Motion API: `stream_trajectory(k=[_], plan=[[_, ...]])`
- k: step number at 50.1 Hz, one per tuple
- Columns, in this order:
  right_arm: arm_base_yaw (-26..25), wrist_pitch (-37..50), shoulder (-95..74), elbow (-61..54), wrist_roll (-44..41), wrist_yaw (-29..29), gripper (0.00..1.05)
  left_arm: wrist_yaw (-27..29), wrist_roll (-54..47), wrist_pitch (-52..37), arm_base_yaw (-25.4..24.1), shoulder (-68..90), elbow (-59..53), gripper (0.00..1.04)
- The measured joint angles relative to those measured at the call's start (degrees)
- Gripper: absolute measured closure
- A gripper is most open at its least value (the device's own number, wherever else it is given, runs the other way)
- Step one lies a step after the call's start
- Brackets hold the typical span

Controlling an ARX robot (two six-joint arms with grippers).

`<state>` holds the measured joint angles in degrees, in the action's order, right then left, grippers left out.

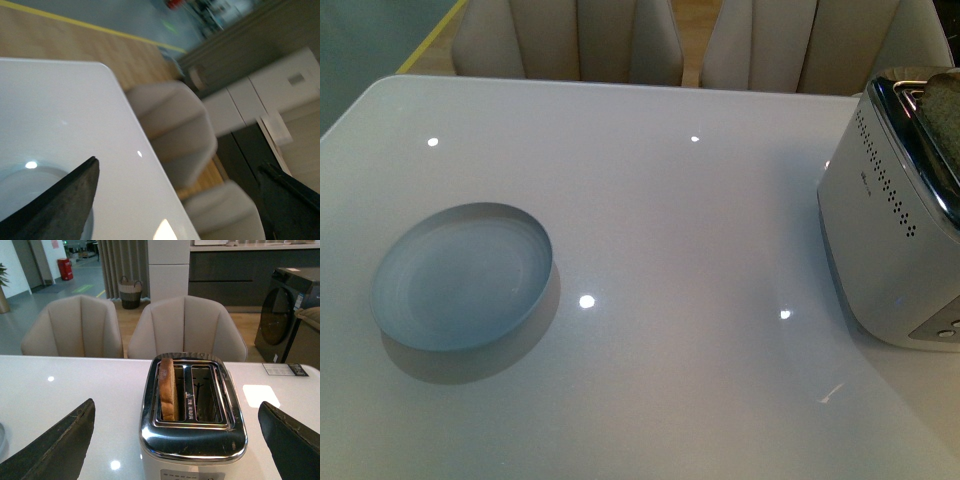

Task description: Left arm holds plate, right arm toasts bread

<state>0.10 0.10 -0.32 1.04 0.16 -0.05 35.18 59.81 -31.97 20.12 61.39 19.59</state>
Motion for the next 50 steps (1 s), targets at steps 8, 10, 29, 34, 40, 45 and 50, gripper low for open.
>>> stream_trajectory(k=[8,10,29,34,40,45,50], plan=[[0.0,0.0,0.0,0.0,0.0,0.0,0.09,-20.0,-32.7,-12.2,-5.0,-4.0,-7.2,0.38],[0.0,0.0,0.0,0.0,0.0,0.0,0.09,-22.0,-42.8,-12.1,-6.2,-6.1,-8.6,0.47],[0.0,0.0,0.0,0.0,0.0,0.0,0.09,-29.3,-58.8,-2.6,-14.1,-22.8,-16.0,1.02],[0.0,0.0,0.0,0.0,0.0,0.0,0.09,-34.4,-58.9,-2.3,-17.8,-25.0,-17.4,1.02],[0.0,0.0,0.0,0.0,0.0,0.0,0.09,-34.9,-59.0,-0.8,-19.8,-27.6,-18.8,1.02],[0.0,0.0,0.0,0.0,0.0,0.0,0.09,-35.2,-59.0,1.9,-19.8,-30.8,-18.8,1.02],[0.0,0.0,0.0,0.0,0.0,0.0,0.09,-35.1,-59.1,5.6,-19.9,-34.8,-18.9,1.02]])
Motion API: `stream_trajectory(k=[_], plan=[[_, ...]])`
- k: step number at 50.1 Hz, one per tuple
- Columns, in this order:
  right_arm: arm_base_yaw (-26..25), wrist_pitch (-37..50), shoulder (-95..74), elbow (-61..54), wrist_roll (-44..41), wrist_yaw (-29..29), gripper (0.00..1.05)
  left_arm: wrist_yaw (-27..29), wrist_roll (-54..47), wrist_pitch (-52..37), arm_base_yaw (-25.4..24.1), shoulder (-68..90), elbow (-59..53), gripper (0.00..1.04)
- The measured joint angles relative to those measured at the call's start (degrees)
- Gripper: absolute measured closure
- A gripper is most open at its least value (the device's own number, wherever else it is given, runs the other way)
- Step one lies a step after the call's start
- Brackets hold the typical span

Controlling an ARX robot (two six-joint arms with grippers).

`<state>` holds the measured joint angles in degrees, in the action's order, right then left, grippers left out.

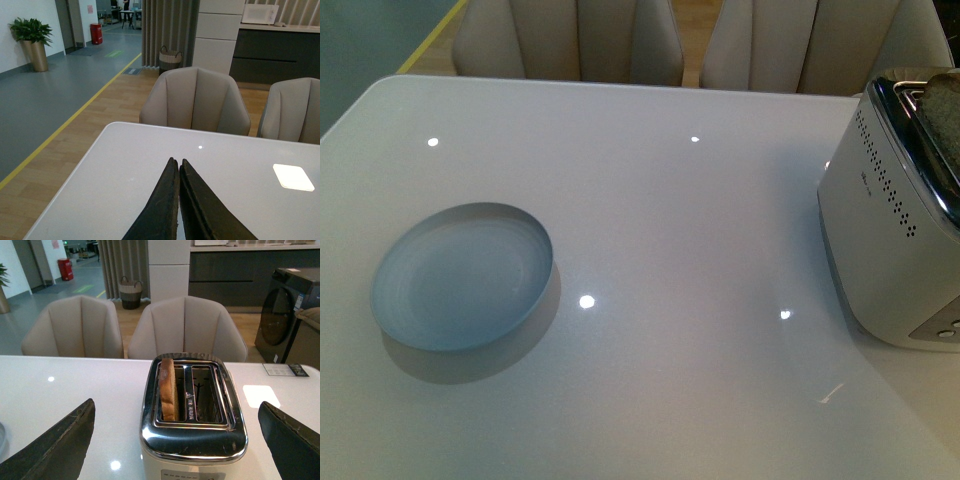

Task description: Left arm holds plate, right arm toasts bread

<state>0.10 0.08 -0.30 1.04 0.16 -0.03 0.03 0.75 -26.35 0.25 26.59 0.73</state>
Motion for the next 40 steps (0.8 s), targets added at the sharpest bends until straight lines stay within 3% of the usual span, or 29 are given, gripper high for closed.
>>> stream_trajectory(k=[34,40], plan=[[0.0,0.0,0.0,0.0,0.0,0.0,0.09,0.0,-0.1,16.3,0.0,-16.6,0.0,1.02],[0.0,0.0,0.0,0.0,0.0,0.0,0.09,0.0,-0.1,25.5,0.0,-24.4,0.0,1.02]])
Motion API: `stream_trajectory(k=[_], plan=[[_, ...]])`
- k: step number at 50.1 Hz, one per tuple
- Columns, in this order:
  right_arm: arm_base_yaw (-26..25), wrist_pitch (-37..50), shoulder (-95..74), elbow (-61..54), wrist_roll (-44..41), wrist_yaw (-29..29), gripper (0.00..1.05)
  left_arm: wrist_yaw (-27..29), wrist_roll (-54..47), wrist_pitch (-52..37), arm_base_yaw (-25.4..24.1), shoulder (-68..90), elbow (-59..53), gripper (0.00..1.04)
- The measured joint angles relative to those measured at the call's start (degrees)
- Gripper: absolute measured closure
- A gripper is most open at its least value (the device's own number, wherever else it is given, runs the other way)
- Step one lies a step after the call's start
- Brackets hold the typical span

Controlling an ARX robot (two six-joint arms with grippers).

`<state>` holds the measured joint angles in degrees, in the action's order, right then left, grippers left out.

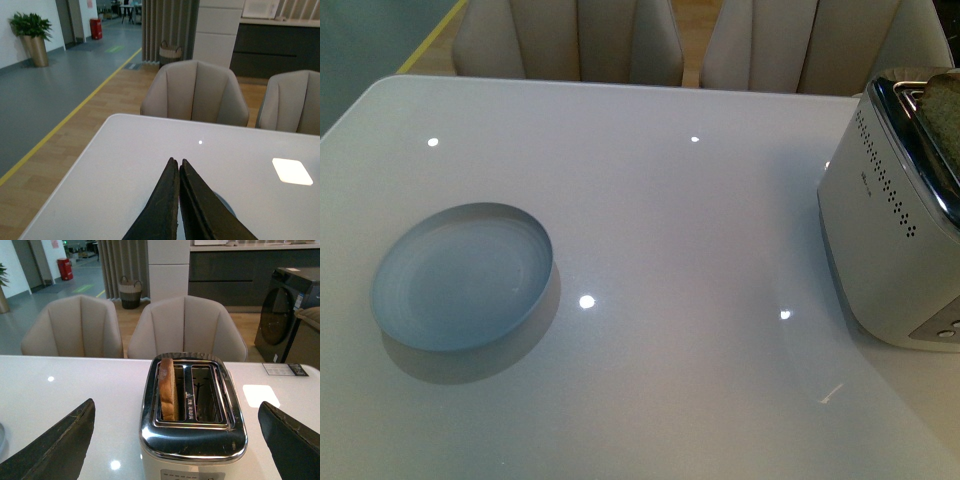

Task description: Left arm holds plate, right arm toasts bread

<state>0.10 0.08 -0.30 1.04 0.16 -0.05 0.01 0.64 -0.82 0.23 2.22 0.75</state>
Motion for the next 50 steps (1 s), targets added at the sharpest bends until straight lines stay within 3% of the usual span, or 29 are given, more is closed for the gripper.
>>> stream_trajectory(k=[21,34,41,47,50], plan=[[0.0,0.0,0.0,0.0,0.0,0.0,0.09,0.0,0.0,0.7,0.0,-1.9,0.0,1.01],[0.0,0.0,0.0,0.0,0.0,0.0,0.09,0.0,0.0,0.7,0.0,-1.9,0.0,0.57],[0.0,0.0,0.0,0.0,0.0,0.0,0.09,0.0,0.0,0.7,0.0,-1.9,0.0,0.23],[0.0,0.0,0.0,0.0,0.0,0.0,0.09,0.0,0.0,0.7,0.0,-1.9,0.0,0.06],[0.0,0.0,0.0,0.0,0.0,0.0,0.09,0.0,-0.1,0.7,0.0,-1.9,0.0,0.08]])
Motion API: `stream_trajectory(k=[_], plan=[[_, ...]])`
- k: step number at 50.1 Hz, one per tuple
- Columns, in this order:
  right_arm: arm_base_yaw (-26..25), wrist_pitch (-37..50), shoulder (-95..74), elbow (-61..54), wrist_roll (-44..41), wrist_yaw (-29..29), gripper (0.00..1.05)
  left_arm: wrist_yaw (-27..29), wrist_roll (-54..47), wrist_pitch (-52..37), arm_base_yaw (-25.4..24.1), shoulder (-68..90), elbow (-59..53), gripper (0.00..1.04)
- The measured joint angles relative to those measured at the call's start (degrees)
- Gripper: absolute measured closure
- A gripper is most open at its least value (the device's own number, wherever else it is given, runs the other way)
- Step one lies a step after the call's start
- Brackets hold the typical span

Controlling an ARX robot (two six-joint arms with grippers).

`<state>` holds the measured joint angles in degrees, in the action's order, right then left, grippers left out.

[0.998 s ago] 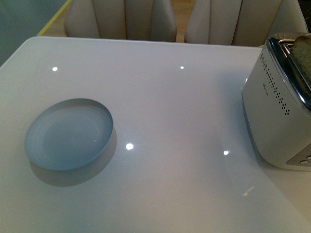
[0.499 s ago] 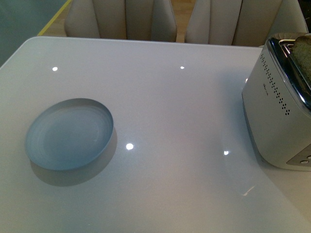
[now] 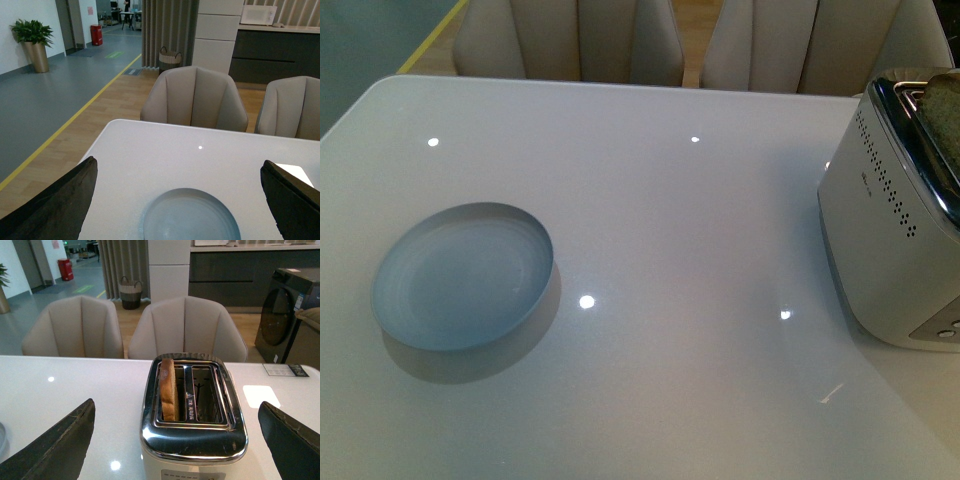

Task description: Left arm holds plate, right arm toasts bread

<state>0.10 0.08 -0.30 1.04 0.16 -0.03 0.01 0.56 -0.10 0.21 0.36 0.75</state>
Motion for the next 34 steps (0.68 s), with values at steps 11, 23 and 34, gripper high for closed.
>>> stream_trajectory(k=[11,23,34], plan=[[0.0,0.0,0.0,0.0,0.0,0.0,0.09,0.0,0.0,0.0,0.0,0.0,0.0,0.07],[0.0,0.0,0.0,0.0,0.0,0.0,0.09,0.0,0.0,0.0,0.0,0.0,0.0,0.07],[0.0,0.0,0.0,0.0,0.0,0.0,0.09,0.0,0.0,0.0,0.0,0.0,0.0,0.07]])
